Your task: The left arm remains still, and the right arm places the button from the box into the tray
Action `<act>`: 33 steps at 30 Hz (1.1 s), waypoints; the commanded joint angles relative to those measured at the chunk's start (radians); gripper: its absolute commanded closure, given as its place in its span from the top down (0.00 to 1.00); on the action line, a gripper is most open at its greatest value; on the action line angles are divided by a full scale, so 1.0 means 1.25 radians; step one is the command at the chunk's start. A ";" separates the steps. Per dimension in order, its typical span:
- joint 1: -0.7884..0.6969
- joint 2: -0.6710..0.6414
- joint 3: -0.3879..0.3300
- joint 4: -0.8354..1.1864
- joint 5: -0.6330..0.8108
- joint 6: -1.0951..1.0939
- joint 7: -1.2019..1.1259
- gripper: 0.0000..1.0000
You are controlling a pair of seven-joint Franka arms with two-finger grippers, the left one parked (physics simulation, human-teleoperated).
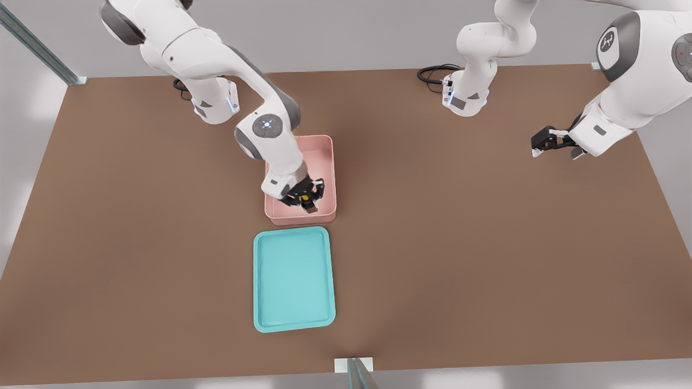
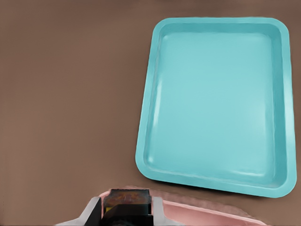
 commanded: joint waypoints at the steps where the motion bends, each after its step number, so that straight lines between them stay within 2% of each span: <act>1: 0.000 0.133 -0.026 0.164 0.032 -0.135 -0.088 0.43; 2: 0.001 0.205 -0.054 0.238 -0.023 -0.135 -0.092 0.43; 4: 0.001 0.327 -0.087 0.364 -0.049 -0.135 -0.112 0.43; 6: 0.001 0.403 -0.104 0.416 -0.088 -0.128 -0.124 0.43; 10: 0.001 0.415 -0.131 0.385 -0.087 -0.126 -0.156 0.44; 11: 0.001 0.404 -0.130 0.386 -0.080 -0.133 -0.151 1.00; 14: 0.010 0.382 -0.130 0.386 -0.073 -0.154 -0.151 1.00; 16: 0.022 0.332 -0.130 0.375 -0.027 -0.180 -0.152 1.00; 19: 0.027 0.144 -0.145 0.316 0.086 -0.349 -0.153 1.00; 20: 0.028 0.049 -0.171 0.266 0.085 -0.392 -0.207 1.00; 21: 0.027 -0.053 -0.226 0.186 0.085 -0.424 -0.339 1.00; 22: 0.027 -0.127 -0.264 0.183 0.086 -0.514 -0.379 1.00; 24: -0.002 -0.220 -0.361 0.200 0.084 -0.560 -0.382 1.00; 26: -0.053 -0.204 -0.360 0.307 0.098 -0.661 -0.432 1.00; 27: -0.054 -0.144 -0.359 0.408 0.102 -0.725 -0.433 1.00; 33: -0.057 -0.122 -0.362 0.437 0.112 -0.724 -0.461 1.00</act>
